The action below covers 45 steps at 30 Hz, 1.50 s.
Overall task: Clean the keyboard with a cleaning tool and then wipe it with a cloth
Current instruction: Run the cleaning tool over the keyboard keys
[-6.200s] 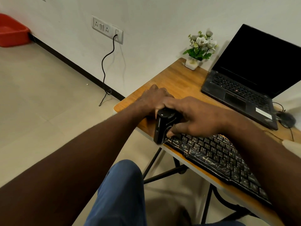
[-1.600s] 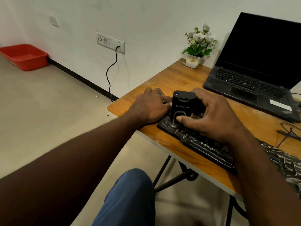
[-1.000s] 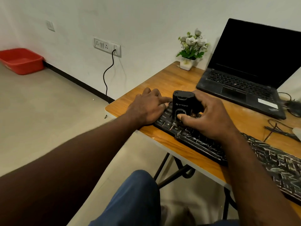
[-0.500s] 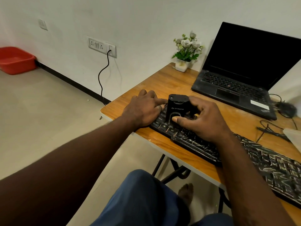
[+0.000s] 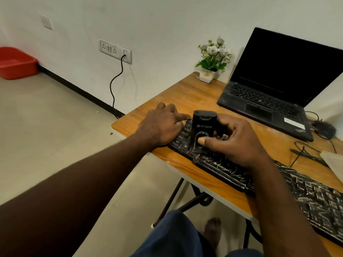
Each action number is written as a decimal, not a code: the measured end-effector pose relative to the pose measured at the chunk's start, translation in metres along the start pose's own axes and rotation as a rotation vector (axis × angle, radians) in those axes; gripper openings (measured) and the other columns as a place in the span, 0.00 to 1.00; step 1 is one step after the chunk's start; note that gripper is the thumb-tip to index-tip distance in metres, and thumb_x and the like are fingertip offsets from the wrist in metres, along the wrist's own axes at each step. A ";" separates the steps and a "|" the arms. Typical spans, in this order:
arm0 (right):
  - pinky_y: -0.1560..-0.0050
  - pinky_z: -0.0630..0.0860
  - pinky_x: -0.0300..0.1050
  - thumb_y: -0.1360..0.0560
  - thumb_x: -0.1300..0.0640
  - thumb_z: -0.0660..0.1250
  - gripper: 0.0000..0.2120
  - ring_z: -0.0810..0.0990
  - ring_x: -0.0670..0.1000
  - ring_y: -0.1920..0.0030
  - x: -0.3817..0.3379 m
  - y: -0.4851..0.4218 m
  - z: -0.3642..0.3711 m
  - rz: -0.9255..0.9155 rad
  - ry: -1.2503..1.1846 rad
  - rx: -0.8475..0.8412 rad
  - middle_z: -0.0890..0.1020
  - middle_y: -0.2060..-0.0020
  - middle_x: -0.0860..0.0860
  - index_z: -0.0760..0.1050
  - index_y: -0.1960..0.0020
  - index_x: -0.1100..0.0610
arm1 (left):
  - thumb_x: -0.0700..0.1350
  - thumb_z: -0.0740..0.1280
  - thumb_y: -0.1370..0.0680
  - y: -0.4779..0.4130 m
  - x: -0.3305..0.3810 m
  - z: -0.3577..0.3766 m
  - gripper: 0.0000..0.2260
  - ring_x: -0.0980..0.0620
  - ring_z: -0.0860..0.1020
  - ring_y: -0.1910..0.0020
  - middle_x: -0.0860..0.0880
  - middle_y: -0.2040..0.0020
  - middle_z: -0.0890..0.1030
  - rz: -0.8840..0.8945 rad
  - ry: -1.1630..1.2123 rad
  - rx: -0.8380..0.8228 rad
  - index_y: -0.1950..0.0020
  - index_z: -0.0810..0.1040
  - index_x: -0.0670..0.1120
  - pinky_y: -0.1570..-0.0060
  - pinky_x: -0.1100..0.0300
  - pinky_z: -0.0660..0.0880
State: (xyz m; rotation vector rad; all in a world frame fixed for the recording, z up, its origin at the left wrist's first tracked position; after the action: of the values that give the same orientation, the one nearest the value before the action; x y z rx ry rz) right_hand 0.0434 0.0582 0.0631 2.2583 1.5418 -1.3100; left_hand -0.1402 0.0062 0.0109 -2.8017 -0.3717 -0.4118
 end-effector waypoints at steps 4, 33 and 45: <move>0.48 0.83 0.45 0.28 0.54 0.79 0.25 0.83 0.42 0.49 0.001 -0.005 -0.008 -0.007 0.176 0.166 0.85 0.47 0.43 0.79 0.32 0.51 | 0.56 0.53 0.15 0.000 0.000 0.000 0.19 0.50 0.66 0.39 0.51 0.38 0.73 -0.001 0.001 -0.010 0.25 0.70 0.64 0.39 0.45 0.69; 0.58 0.75 0.34 0.31 0.54 0.79 0.19 0.80 0.42 0.56 0.006 0.003 -0.025 0.081 0.134 0.076 0.83 0.54 0.46 0.79 0.43 0.51 | 0.56 0.53 0.15 -0.001 -0.001 0.001 0.19 0.50 0.66 0.37 0.51 0.36 0.73 0.000 0.000 -0.018 0.24 0.69 0.65 0.37 0.44 0.69; 0.55 0.81 0.46 0.31 0.50 0.79 0.19 0.82 0.44 0.54 0.014 0.003 -0.027 0.139 0.264 0.157 0.83 0.53 0.44 0.77 0.44 0.48 | 0.56 0.53 0.14 0.000 0.000 0.001 0.19 0.49 0.66 0.37 0.50 0.36 0.73 0.009 -0.004 -0.017 0.23 0.68 0.65 0.37 0.43 0.69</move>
State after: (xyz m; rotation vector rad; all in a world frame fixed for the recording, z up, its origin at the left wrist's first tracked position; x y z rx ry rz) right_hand 0.0633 0.0812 0.0690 2.6751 1.3635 -1.1727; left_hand -0.1401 0.0070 0.0100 -2.8205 -0.3578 -0.4096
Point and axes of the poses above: each hand's wrist, its own y-axis away from the middle knuckle, its own z-axis out of the palm, x = y × z, the point moved 8 cm from there along -y, towards the middle knuckle
